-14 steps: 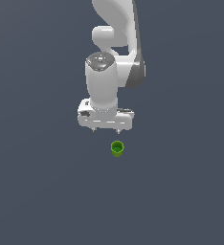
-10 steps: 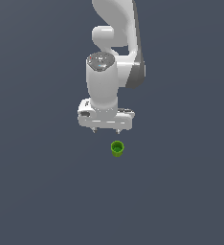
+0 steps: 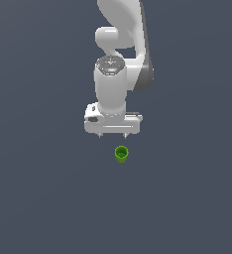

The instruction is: Pick up the object and move it to a goal position.

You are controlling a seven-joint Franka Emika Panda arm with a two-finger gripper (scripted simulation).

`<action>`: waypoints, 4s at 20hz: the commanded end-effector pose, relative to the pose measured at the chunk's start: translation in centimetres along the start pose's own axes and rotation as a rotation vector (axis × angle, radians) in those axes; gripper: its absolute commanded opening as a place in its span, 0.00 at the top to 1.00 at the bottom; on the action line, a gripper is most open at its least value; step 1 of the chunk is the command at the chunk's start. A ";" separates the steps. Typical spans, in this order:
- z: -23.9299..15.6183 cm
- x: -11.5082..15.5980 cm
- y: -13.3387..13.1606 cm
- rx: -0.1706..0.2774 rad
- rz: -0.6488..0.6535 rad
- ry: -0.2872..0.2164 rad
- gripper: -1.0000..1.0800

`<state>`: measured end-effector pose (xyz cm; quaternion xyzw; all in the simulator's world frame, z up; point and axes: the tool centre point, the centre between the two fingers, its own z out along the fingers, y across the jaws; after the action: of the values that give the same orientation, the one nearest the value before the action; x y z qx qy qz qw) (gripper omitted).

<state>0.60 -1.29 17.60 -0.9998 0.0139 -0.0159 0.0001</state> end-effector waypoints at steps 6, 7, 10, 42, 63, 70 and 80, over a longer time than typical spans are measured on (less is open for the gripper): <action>0.4 0.1 -0.2 0.001 0.033 -0.002 0.04; 0.5 0.1 -0.2 0.001 0.043 -0.002 0.04; 0.9 0.2 -0.5 0.002 0.079 -0.004 0.04; 8.1 1.3 -4.4 -0.011 0.714 -0.030 0.04; 13.2 1.0 -4.5 -0.012 0.737 -0.030 0.04; 13.4 1.1 -4.5 -0.012 0.737 -0.030 1.00; 13.1 1.1 -4.4 -0.012 0.736 -0.030 1.00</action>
<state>2.19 3.10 4.36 -0.9277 0.3732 0.0004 -0.0002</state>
